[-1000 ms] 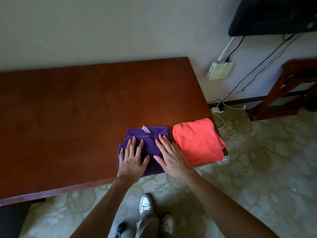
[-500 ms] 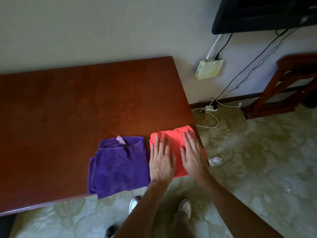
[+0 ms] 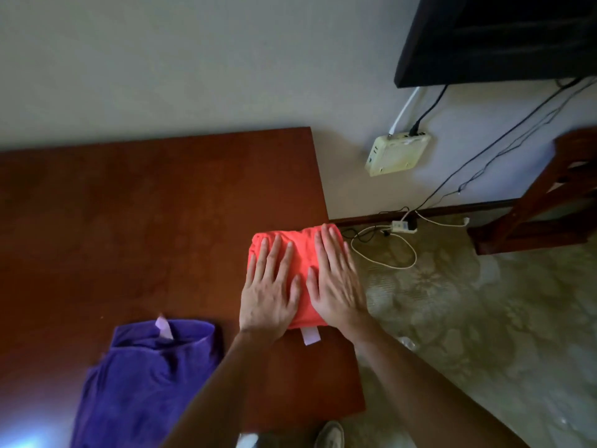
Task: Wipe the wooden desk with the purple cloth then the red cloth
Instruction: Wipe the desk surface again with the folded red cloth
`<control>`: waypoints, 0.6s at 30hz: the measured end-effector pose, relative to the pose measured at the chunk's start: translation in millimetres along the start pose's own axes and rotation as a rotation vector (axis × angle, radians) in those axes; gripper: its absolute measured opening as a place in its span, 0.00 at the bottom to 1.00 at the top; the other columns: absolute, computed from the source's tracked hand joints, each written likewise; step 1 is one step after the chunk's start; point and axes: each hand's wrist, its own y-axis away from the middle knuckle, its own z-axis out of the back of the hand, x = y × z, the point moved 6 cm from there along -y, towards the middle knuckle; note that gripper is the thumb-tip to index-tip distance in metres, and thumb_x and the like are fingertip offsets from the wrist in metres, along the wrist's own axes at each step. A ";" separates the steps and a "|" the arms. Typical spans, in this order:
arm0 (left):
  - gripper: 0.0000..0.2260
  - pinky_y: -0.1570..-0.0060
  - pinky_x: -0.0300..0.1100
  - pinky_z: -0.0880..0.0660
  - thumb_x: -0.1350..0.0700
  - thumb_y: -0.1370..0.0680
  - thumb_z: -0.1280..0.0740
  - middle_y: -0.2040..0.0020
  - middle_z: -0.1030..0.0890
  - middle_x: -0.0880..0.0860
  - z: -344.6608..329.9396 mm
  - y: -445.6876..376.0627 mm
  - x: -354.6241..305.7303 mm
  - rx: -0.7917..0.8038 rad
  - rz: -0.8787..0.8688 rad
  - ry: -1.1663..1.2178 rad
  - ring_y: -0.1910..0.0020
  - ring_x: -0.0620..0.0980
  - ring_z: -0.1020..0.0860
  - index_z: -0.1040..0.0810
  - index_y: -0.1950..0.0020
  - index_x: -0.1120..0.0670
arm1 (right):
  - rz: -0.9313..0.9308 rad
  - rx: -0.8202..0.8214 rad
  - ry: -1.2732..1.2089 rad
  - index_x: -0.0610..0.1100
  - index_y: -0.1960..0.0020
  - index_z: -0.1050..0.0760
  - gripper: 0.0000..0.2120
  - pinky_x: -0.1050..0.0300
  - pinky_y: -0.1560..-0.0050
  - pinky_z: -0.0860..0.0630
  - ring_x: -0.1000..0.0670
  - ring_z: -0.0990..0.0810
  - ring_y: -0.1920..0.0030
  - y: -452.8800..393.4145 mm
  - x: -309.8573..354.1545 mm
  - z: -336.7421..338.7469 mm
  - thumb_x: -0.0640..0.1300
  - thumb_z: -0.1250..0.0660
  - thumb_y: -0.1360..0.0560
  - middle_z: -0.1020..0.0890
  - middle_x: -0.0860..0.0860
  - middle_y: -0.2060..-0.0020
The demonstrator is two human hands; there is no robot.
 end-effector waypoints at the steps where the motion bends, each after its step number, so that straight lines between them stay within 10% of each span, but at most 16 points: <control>1: 0.28 0.21 0.58 0.45 0.45 0.17 0.49 0.18 0.42 0.56 1.2 -15.6 7.9 -0.003 -0.005 0.004 0.17 0.54 0.51 0.39 0.19 0.56 | 0.019 -0.005 -0.006 0.36 0.17 0.47 0.30 0.43 0.19 0.43 0.45 0.50 0.16 -16.5 -1.3 -3.0 0.47 0.47 0.16 0.44 0.41 0.17; 18: 0.29 0.20 0.56 0.49 0.42 0.19 0.49 0.19 0.39 0.55 1.0 -294.6 121.5 -0.064 -0.019 0.006 0.18 0.55 0.47 0.38 0.19 0.51 | 0.069 -0.198 0.122 0.33 0.21 0.37 0.29 0.45 0.19 0.40 0.40 0.38 0.20 -303.7 -33.8 -55.0 0.48 0.47 0.17 0.33 0.36 0.22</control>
